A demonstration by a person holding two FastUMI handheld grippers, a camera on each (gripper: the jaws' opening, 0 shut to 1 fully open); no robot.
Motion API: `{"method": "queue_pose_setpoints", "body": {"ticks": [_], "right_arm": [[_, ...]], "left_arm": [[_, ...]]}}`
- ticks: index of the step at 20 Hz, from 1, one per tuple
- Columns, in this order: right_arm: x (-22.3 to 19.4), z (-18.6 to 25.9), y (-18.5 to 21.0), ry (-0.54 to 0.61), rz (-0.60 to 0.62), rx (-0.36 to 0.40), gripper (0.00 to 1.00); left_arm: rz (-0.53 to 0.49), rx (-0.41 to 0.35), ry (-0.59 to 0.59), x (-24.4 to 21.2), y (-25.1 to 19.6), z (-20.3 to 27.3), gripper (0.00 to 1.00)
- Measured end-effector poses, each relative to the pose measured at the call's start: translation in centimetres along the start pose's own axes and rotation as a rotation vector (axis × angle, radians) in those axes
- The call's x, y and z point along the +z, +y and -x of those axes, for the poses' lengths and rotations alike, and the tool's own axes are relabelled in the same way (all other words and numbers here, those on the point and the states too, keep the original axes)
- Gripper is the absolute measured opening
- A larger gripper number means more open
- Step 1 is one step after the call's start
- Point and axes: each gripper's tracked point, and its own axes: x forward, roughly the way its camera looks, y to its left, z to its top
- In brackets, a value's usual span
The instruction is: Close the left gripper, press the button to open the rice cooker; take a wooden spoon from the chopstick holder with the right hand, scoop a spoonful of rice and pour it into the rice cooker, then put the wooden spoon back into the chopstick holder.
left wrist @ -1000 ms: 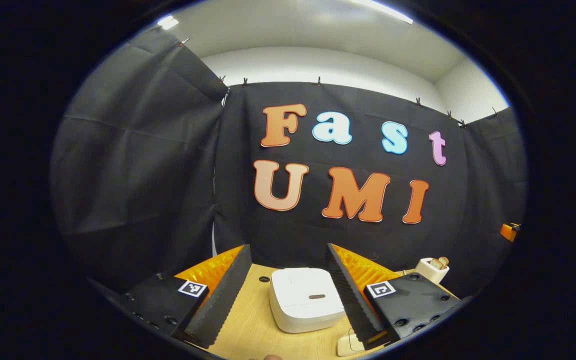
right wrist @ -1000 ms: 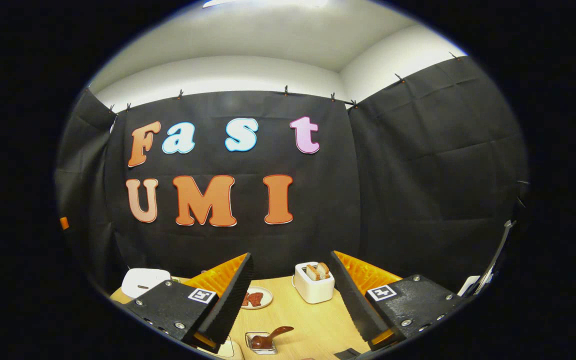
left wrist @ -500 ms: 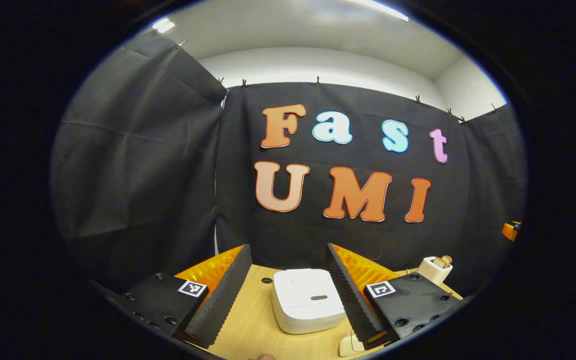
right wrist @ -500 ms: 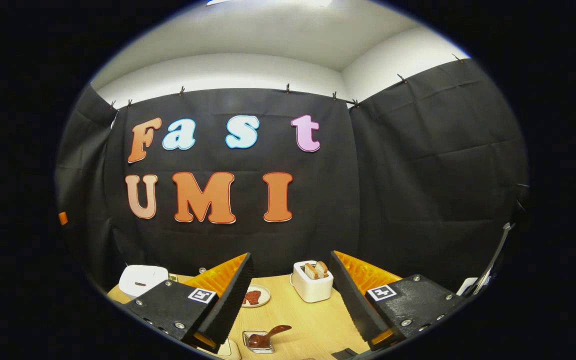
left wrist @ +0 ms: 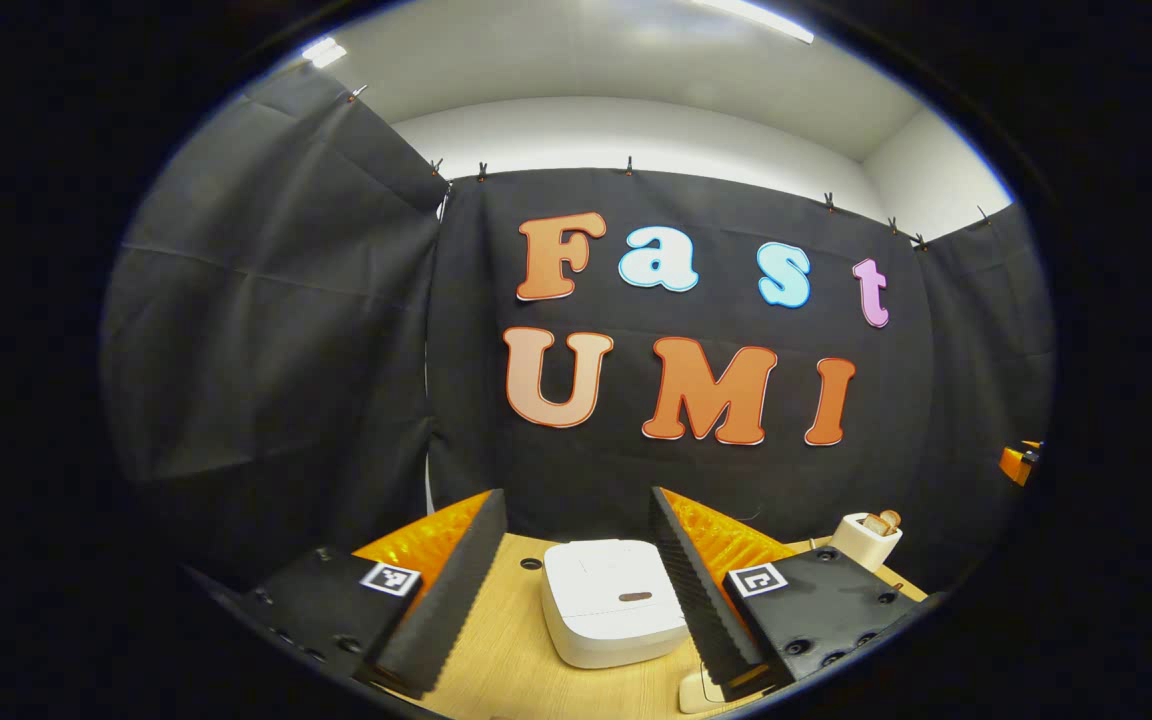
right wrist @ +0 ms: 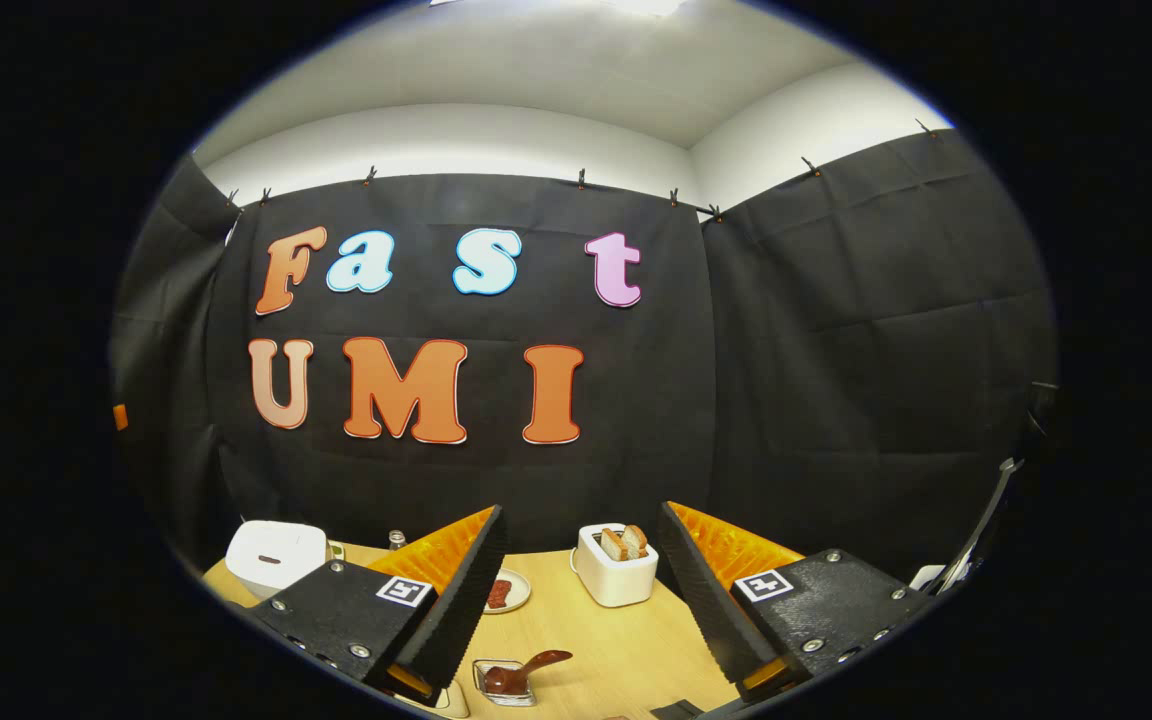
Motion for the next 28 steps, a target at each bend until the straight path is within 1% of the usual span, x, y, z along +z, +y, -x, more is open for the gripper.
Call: {"method": "queue_pose_setpoints", "body": {"ticks": [1,2,3,4,6,7,8,10,11,12,13,14,17,19,22,25,26,27,28], "right_arm": [[0.0,0.1,0.2,0.0,0.004,0.004,0.94],[0.1,0.2,0.4,-0.001,0.005,0.009,0.94],[0.2,0.2,0.4,-0.001,0.004,0.013,0.99],[0.3,0.3,0.5,-0.001,0.003,0.015,0.94],[0.2,0.4,0.5,0.001,0.002,0.013,0.94],[0.3,0.4,0.4,0.001,0.001,0.01,0.94],[0.3,0.3,0.4,0.002,-0.002,0.01,0.94],[0.2,0.4,0.3,0.005,-0.009,0.01,0.94],[0.2,0.4,0.4,0.007,-0.011,0.01,0.94],[0.1,0.4,0.5,0.01,-0.011,0.01,0.94],[0.1,0.3,0.6,0.012,-0.009,0.009,0.94],[0.0,0.3,0.7,0.013,-0.008,0.01,0.94],[-0.1,0.4,1.1,0.018,-0.001,0.016,0.94],[-0.3,0.3,1.2,0.023,0.004,0.016,0.94],[-0.9,0.1,1.3,0.036,0.011,0.013,0.94],[-1.1,0.0,0.9,0.043,0.022,0.003,0.94],[-1.1,0.0,0.7,0.044,0.024,-0.003,0.99],[-1.2,0.0,0.4,0.047,0.024,-0.009,0.99],[-1.2,0.0,0.2,0.05,0.022,-0.015,0.95]], "left_arm": [[-0.003,0.004,0.001,0.0,0.2,0.0,0.87],[-0.005,0.007,0.002,0.0,0.2,-0.1,0.82],[-0.008,0.008,0.003,0.0,0.3,0.0,0.69],[-0.006,-0.002,0.003,-0.1,0.2,0.0,0.55],[-0.003,-0.041,0.013,-0.2,-0.7,0.3,0.5],[-0.006,-0.042,0.008,0.3,-0.2,0.8,0.49],[-0.002,0.008,-0.021,0.8,0.9,0.4,0.43],[-0.006,0.004,-0.032,0.9,0.9,0.5,0.11],[-0.003,-0.009,-0.03,0.9,0.5,0.6,0.07],[-0.006,-0.01,-0.023,0.3,0.5,0.1,0.06],[-0.017,-0.01,0.009,-0.1,0.4,0.1,0.05],[-0.019,-0.033,0.031,-0.8,-0.1,-0.3,0.04],[-0.021,-0.062,0.033,-0.9,-1.0,-1.1,0.04],[-0.033,-0.074,0.035,-1.5,-1.6,-2.6,0.05],[-0.005,-0.125,0.085,-3.6,-3.4,-4.9,0.04],[-0.005,-0.167,0.132,-5.7,-5.3,-7.3,0.04],[0.0,-0.187,0.149,-6.4,-6.0,-8.0,0.04],[0.008,-0.206,0.17,-7.4,-6.9,-9.0,0.05],[0.008,-0.216,0.191,-8.5,-7.5,-9.8,0.05]]}}
